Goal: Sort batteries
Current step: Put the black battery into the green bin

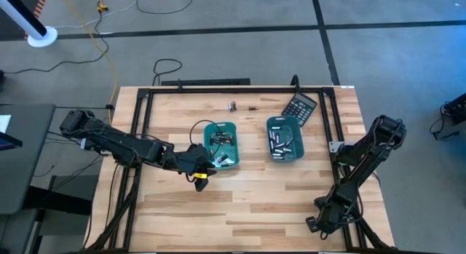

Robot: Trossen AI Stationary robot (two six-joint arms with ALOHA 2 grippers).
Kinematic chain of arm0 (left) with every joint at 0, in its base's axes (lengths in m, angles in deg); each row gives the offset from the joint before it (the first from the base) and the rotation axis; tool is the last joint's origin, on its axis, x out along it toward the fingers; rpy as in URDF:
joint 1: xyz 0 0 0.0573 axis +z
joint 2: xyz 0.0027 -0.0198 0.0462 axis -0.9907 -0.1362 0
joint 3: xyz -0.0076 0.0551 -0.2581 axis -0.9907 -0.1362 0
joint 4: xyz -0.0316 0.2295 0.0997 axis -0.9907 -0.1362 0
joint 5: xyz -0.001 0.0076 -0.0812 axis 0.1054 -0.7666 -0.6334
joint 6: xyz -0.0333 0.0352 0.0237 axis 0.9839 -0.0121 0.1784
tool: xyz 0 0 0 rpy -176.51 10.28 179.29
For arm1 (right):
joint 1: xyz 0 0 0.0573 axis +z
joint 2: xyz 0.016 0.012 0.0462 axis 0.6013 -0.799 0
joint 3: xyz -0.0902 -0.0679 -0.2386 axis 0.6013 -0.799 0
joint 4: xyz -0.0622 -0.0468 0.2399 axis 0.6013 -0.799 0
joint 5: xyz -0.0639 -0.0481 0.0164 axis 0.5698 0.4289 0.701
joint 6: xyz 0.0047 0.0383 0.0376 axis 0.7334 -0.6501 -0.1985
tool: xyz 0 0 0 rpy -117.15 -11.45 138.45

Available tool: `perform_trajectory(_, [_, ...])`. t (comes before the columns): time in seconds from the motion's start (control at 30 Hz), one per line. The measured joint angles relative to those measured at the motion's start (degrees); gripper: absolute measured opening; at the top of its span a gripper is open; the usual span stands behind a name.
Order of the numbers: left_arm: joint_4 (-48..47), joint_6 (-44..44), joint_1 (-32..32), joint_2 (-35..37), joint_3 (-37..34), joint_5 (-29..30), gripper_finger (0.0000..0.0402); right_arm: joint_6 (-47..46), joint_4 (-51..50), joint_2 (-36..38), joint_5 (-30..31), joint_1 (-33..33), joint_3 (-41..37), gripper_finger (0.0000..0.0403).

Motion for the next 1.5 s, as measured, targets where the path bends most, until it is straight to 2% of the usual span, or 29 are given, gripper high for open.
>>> perform_trajectory(0.1, [0.0,-0.02,0.0,0.0,0.0,0.0,0.0119,0.07,0.48,0.05,0.14,0.02,-0.04,0.0052])
perform_trajectory(0.2, [0.0,-0.02,0.0,0.0,0.0,0.0,0.0119,0.46,0.95,0.04,0.28,0.02,-0.07,0.0041])
perform_trajectory(0.37, [0.01,-0.02,0.0,0.0,0.0,0.02,0.0119,1.04,4.4,-0.04,-0.12,0.02,-0.26,0.0043])
perform_trajectory(0.57, [0.02,-0.02,0.0,0.0,0.0,0.02,0.0119,2.94,14.6,-0.28,2.61,-0.41,-0.24,0.0044])
perform_trajectory(0.73, [-0.02,-0.04,0.0,0.02,0.0,0.02,0.0119,6.06,15.38,-0.28,5.14,-1.87,-0.22,0.0044])
perform_trajectory(0.97, [-1.08,-1.51,0.02,0.02,0.0,-3.38,0.0119,16.89,23.73,-0.26,13.05,-6.29,-0.2,0.0044])
perform_trajectory(1.17, [-6.04,-2.19,0.02,0.04,0.0,-4.35,0.0119,30.43,32.01,-0.22,15.93,-9.87,0.02,0.0045])
perform_trajectory(1.33, [-10.87,-2.22,0.02,0.04,0.0,-5.6,0.0119,38.05,29.35,-0.17,17.05,-13.4,1.74,0.0045])
perform_trajectory(1.5, [-15.79,-3.88,0.02,0.04,0.0,-5.88,0.0119,42.78,21.99,-0.17,17.17,-18.39,4.61,0.0045])
